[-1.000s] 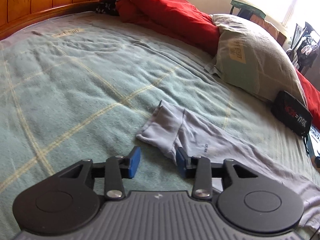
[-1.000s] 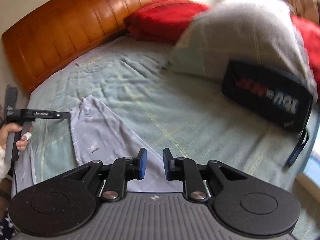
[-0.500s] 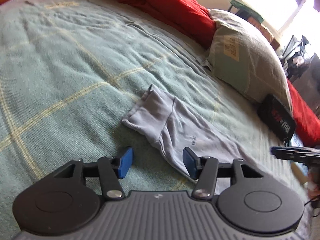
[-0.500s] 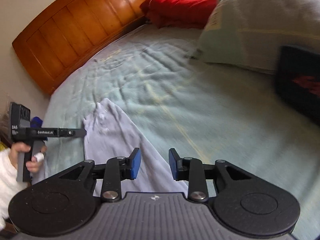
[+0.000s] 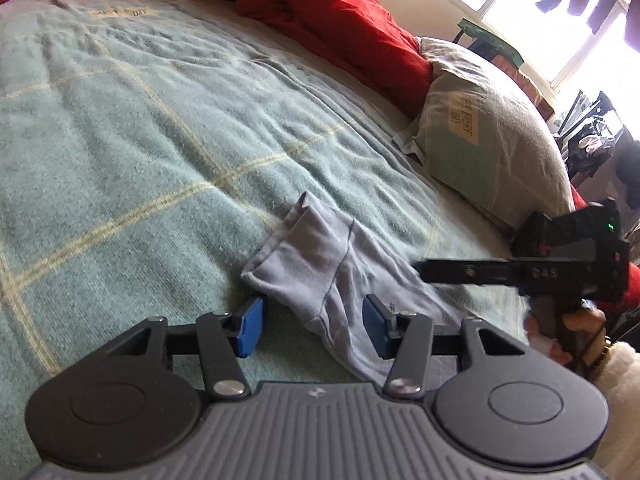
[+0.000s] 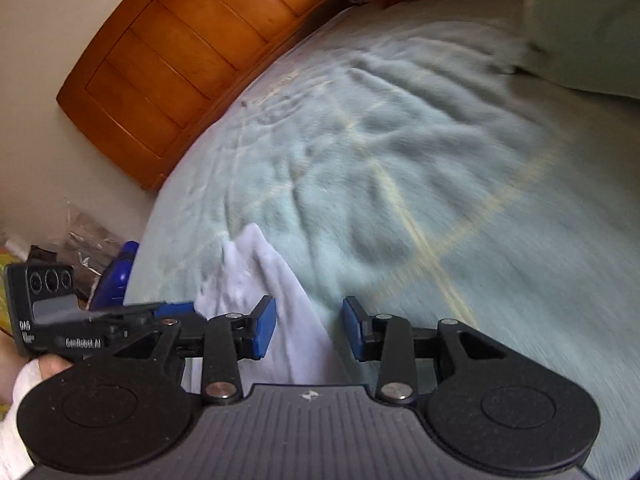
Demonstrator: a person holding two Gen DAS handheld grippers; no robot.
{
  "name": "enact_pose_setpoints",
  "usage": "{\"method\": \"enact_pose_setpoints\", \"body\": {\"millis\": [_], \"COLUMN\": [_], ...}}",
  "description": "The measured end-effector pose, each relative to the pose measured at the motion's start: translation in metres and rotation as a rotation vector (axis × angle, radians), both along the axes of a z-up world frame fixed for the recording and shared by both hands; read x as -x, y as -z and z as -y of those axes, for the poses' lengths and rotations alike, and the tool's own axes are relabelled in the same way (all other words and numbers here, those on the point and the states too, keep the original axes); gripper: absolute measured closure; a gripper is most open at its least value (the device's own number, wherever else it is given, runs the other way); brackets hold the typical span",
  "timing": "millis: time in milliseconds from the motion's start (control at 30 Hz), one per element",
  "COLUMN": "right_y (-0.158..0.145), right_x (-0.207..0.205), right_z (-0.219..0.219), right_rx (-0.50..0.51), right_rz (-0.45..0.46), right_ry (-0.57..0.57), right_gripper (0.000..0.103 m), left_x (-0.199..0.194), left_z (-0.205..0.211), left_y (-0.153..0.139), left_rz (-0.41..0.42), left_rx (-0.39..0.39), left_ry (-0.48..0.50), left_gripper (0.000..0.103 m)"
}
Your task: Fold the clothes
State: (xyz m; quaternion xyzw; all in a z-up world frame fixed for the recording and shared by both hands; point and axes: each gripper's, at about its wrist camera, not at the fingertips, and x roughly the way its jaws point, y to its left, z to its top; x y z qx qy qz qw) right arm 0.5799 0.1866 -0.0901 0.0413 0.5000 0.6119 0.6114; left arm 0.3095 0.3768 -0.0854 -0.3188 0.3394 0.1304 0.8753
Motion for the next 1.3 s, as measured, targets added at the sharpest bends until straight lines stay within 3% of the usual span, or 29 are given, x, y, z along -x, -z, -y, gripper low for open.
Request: {"method": "enact_pose_setpoints", "body": {"millis": [133, 300, 533, 767, 1067, 1167, 1300], "right_y": [0.003, -0.002, -0.007, 0.002, 0.017, 0.019, 0.019], "right_x": [-0.002, 0.007, -0.006, -0.014, -0.023, -0.025, -0.024], "right_z": [-0.028, -0.038, 0.041, 0.119, 0.088, 0.099, 0.122], "right_rx": [-0.017, -0.01, 0.052, 0.068, -0.017, -0.003, 0.02], "right_rz": [-0.031, 0.019, -0.002, -0.107, -0.192, -0.202, -0.215], "right_ry": [-0.016, -0.05, -0.088, -0.091, -0.088, -0.092, -0.104], "right_gripper": [0.061, 0.061, 0.062, 0.062, 0.067, 0.076, 0.078], "left_x": [-0.001, 0.0, 0.0, 0.001, -0.001, -0.001, -0.001], "left_z": [0.002, 0.003, 0.011, 0.011, 0.013, 0.013, 0.013], "left_y": [0.001, 0.0, 0.001, 0.001, 0.0, 0.0, 0.0], "left_rz": [-0.006, -0.011, -0.011, -0.011, -0.022, -0.025, -0.023], "left_rx": [-0.036, -0.064, -0.125, -0.125, -0.138, -0.144, -0.149], "left_ry": [0.005, 0.015, 0.035, 0.037, 0.041, 0.046, 0.048], "left_gripper": [0.061, 0.065, 0.063, 0.063, 0.062, 0.062, 0.062]}}
